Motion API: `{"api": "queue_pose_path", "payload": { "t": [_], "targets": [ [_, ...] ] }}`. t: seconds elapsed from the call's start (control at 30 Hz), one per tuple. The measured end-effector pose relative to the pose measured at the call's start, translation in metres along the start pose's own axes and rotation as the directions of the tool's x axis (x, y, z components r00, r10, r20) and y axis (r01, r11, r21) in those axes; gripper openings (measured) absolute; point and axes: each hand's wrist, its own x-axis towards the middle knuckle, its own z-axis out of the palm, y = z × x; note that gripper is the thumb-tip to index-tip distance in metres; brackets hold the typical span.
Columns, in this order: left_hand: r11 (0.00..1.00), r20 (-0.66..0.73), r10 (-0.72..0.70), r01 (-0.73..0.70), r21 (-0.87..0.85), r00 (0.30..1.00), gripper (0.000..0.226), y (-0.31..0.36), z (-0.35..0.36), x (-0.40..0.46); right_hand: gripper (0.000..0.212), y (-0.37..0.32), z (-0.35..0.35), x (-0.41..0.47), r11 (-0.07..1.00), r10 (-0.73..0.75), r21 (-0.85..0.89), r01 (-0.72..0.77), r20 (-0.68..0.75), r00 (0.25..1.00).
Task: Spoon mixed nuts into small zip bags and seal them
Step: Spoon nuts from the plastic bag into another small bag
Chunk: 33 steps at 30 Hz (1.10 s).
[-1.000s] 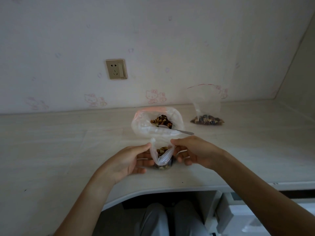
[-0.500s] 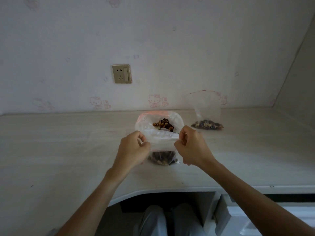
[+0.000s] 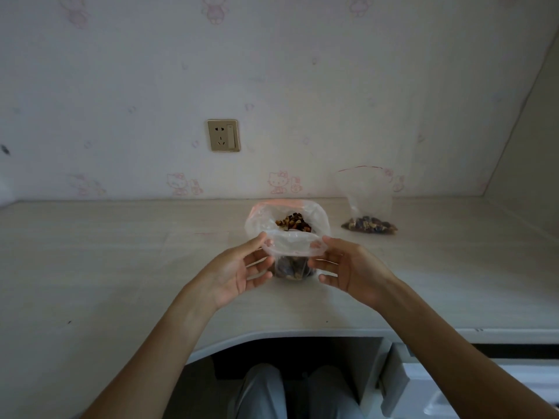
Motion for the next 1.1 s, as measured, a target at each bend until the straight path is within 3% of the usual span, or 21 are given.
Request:
{"api": "queue_pose_path", "payload": {
  "t": [0.1, 0.2, 0.27, 0.3, 0.33, 0.4, 0.43, 0.47, 0.5, 0.53, 0.63, 0.7, 0.77, 0.93, 1.1],
  "targets": [
    [0.998, -0.039, 0.055, -0.053, 0.044, 0.998, 0.025, -0.004, -0.002, 0.001, 0.025, 0.0, 0.003, -0.001, 0.997, -0.065, -0.054, 0.063, -0.045, 0.997],
    [0.976, -0.122, 0.141, -0.117, 0.185, 0.982, 0.022, -0.006, 0.001, 0.002, 0.017, -0.001, 0.014, -0.003, 0.958, -0.149, -0.267, 0.108, -0.139, 0.979],
    [0.924, -0.19, 0.248, -0.173, 0.34, 0.95, 0.024, -0.006, 0.003, 0.005, 0.015, -0.002, 0.024, -0.005, 0.867, -0.27, -0.477, 0.143, -0.209, 0.94],
    [0.878, -0.213, 0.324, -0.21, 0.431, 0.922, 0.025, -0.006, 0.005, 0.006, 0.02, -0.001, 0.029, -0.004, 0.768, -0.383, -0.616, 0.176, -0.221, 0.897],
    [0.804, -0.22, 0.42, -0.249, 0.54, 0.88, 0.025, -0.006, 0.006, 0.007, 0.025, 0.001, 0.034, -0.003, 0.618, -0.517, -0.758, 0.21, -0.19, 0.835],
    [0.54, -0.148, 0.636, -0.3, 0.786, 0.758, 0.023, -0.006, 0.008, 0.009, 0.032, 0.005, 0.041, -0.002, 0.286, -0.697, -0.934, 0.213, -0.05, 0.716],
    [0.393, -0.08, 0.71, -0.3, 0.869, 0.699, 0.022, -0.007, 0.009, 0.01, 0.031, 0.006, 0.044, -0.001, 0.192, -0.724, -0.964, 0.186, -0.01, 0.69],
    [0.288, -0.024, 0.747, -0.291, 0.912, 0.665, 0.022, -0.007, 0.009, 0.01, 0.028, 0.006, 0.045, -0.001, 0.164, -0.727, -0.974, 0.158, -0.011, 0.687],
    [0.244, 0.002, 0.747, -0.277, 0.93, 0.665, 0.022, -0.007, 0.01, 0.01, 0.025, 0.005, 0.046, 0.0, 0.201, -0.709, -0.971, 0.129, -0.053, 0.703],
    [0.266, -0.007, 0.718, -0.265, 0.927, 0.696, 0.02, -0.007, 0.011, 0.009, 0.019, 0.003, 0.046, 0.0, 0.29, -0.666, -0.952, 0.099, -0.126, 0.735],
    [0.588, -0.14, 0.497, -0.214, 0.78, 0.856, 0.01, -0.002, 0.017, 0.005, 0.007, -0.007, 0.045, -0.006, 0.677, -0.381, -0.736, 0.013, -0.335, 0.862],
    [0.802, -0.164, 0.266, -0.124, 0.584, 0.95, 0.022, 0.004, 0.022, 0.002, 0.013, -0.013, 0.041, -0.01, 0.846, -0.198, -0.533, -0.015, -0.34, 0.919],
    [0.911, -0.095, 0.106, -0.059, 0.408, 0.99, 0.031, 0.01, 0.023, 0.001, 0.024, -0.017, 0.037, -0.011, 0.916, -0.105, -0.401, -0.007, -0.255, 0.961],
    [0.993, 0.095, -0.003, -0.008, 0.117, 0.995, 0.033, 0.012, 0.014, 0.002, 0.026, -0.016, 0.026, -0.012, 0.991, 0.009, -0.134, -0.026, -0.124, 0.992],
    [0.996, 0.063, 0.036, -0.041, 0.082, 0.997, 0.041, 0.002, 0.008, 0.005, 0.029, -0.012, 0.017, -0.007, 0.998, 0.011, -0.06, -0.018, -0.119, 0.993]
  ]
}}
